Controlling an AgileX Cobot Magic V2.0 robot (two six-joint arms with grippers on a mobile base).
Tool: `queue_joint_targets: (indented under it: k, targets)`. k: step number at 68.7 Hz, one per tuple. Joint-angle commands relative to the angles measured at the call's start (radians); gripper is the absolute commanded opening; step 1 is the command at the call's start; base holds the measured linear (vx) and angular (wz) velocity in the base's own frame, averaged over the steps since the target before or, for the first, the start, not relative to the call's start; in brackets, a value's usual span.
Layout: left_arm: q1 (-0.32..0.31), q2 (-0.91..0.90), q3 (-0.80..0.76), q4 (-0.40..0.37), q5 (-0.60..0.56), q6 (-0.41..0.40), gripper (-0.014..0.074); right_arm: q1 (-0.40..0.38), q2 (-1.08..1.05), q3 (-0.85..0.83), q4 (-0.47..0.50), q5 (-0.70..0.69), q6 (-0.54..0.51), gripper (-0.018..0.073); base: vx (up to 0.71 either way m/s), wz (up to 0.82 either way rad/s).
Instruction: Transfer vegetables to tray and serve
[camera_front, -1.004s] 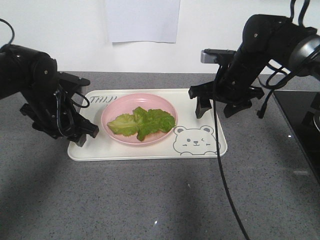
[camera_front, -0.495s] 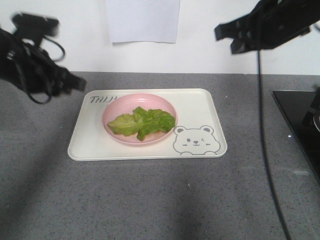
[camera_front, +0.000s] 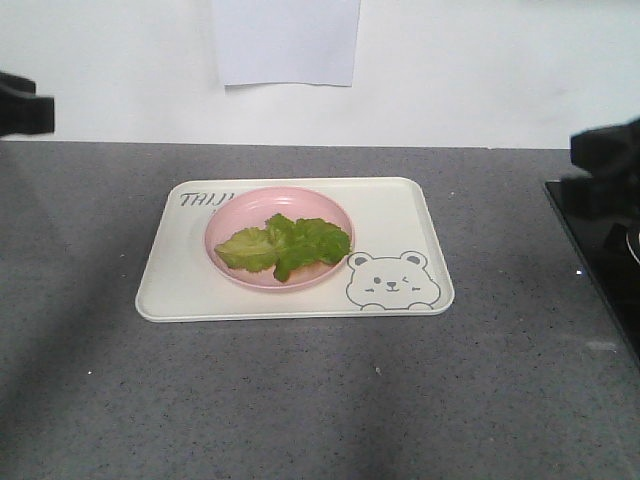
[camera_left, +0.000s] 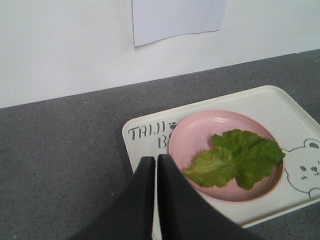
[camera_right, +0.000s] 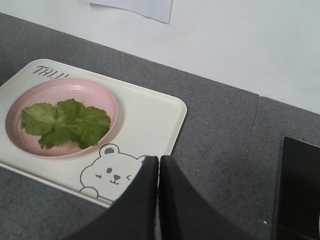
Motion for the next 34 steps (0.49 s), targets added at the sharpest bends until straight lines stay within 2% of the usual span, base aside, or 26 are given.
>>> queue_joint_targets:
  k: [1, 18, 23, 34]
  targets:
    - [-0.006, -0.103, 0.141, 0.000, -0.159, -0.011, -0.0008, -0.006, -0.136, 0.119, -0.005, -0.154, -0.024, -0.0008, 0.00, 0.00]
    - [-0.006, -0.337, 0.575, -0.074, -0.423, -0.012, -0.0008, -0.006, -0.449, 0.479, -0.009, -0.186, -0.025, -0.0008, 0.00, 0.00]
    - [-0.006, -0.372, 0.636, -0.105, -0.476, -0.012, -0.0008, -0.006, -0.499, 0.540, -0.009, -0.186, -0.024, -0.0008, 0.00, 0.00]
    - [-0.006, -0.396, 0.676, -0.105, -0.533, -0.012, -0.0008, -0.006, -0.568, 0.585, -0.006, -0.173, -0.024, -0.0008, 0.00, 0.00]
